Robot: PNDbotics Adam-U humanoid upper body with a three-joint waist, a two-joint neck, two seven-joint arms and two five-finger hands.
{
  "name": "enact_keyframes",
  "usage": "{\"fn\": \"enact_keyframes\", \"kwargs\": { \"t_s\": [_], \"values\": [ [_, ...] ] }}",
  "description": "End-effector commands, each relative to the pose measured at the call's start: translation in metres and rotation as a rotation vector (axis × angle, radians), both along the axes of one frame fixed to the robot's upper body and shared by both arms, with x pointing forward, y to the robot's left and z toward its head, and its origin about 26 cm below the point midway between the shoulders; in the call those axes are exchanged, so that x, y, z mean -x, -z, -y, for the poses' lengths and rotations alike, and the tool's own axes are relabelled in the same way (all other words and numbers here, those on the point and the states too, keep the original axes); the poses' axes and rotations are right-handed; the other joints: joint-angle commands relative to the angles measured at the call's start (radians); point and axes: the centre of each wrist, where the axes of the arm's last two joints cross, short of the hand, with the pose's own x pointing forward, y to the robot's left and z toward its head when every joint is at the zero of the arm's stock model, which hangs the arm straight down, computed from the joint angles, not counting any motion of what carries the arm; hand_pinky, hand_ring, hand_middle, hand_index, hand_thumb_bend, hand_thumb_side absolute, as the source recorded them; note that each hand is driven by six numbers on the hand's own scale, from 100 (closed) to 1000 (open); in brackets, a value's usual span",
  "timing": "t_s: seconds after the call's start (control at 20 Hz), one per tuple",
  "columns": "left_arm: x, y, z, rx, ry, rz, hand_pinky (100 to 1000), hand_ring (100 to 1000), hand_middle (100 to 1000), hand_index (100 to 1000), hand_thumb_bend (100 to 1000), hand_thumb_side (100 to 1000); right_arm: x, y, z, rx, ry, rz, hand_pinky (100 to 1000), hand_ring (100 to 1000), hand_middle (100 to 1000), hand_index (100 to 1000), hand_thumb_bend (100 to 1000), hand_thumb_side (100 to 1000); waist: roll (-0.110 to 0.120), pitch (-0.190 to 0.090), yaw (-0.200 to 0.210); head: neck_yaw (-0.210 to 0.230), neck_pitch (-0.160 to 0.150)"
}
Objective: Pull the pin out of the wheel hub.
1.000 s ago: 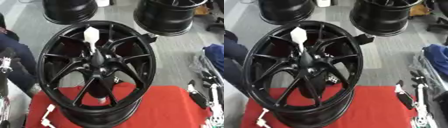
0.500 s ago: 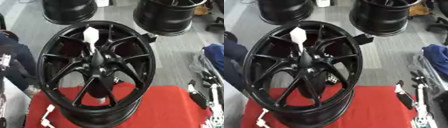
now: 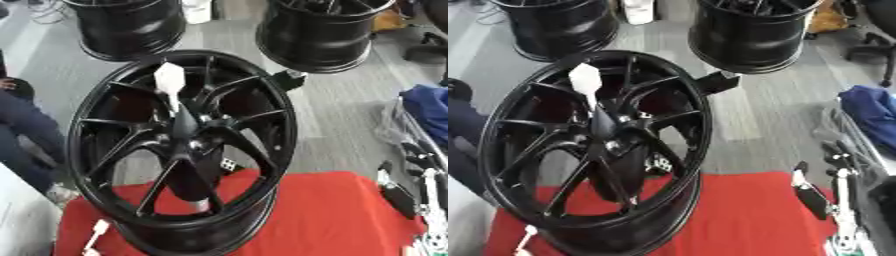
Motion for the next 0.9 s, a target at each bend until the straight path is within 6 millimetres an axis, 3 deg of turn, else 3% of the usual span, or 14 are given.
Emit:
{"fn": "enact_keyframes", "kwargs": {
  "t_s": [0.05,0.2,0.25,0.3,0.5,0.9],
  "values": [
    [-0.012,-0.013,0.006,-0.260,0.027,-0.133,816,761,779,861,801,496,-0.001,-0.007,0.008,0.037,-0.011,0.011,751,837,1000,895,100,270,0.002,-0.016,-0.003,-0.004,-0.001],
    [-0.036,-0.012,0.028,-0.381,0.101,-0.224,826,765,779,853,800,481,0.000,-0.006,0.009,0.042,-0.014,0.004,751,837,1000,895,100,268,0.004,-0.020,-0.002,-0.019,-0.001],
    [-0.044,-0.009,0.036,-0.422,0.129,-0.254,832,766,777,847,890,514,0.000,-0.007,0.009,0.044,-0.015,0.004,751,837,1000,895,100,270,0.004,-0.020,-0.004,-0.021,-0.001],
    [-0.051,-0.006,0.044,-0.462,0.154,-0.286,832,763,769,838,791,477,0.000,-0.007,0.009,0.044,-0.016,0.004,750,837,1000,895,100,270,0.005,-0.021,-0.006,-0.021,-0.001],
    [-0.075,0.010,0.071,-0.566,0.225,-0.411,828,758,761,830,768,453,0.001,-0.005,0.008,0.039,-0.019,-0.001,751,837,1000,894,100,267,0.003,-0.021,-0.009,-0.032,-0.001],
    [-0.111,0.041,0.094,-0.586,0.251,-0.495,812,743,739,813,780,443,0.000,-0.005,0.005,0.031,-0.031,-0.001,751,837,1000,895,100,266,-0.005,-0.020,-0.014,-0.047,-0.001]
  ]
}}
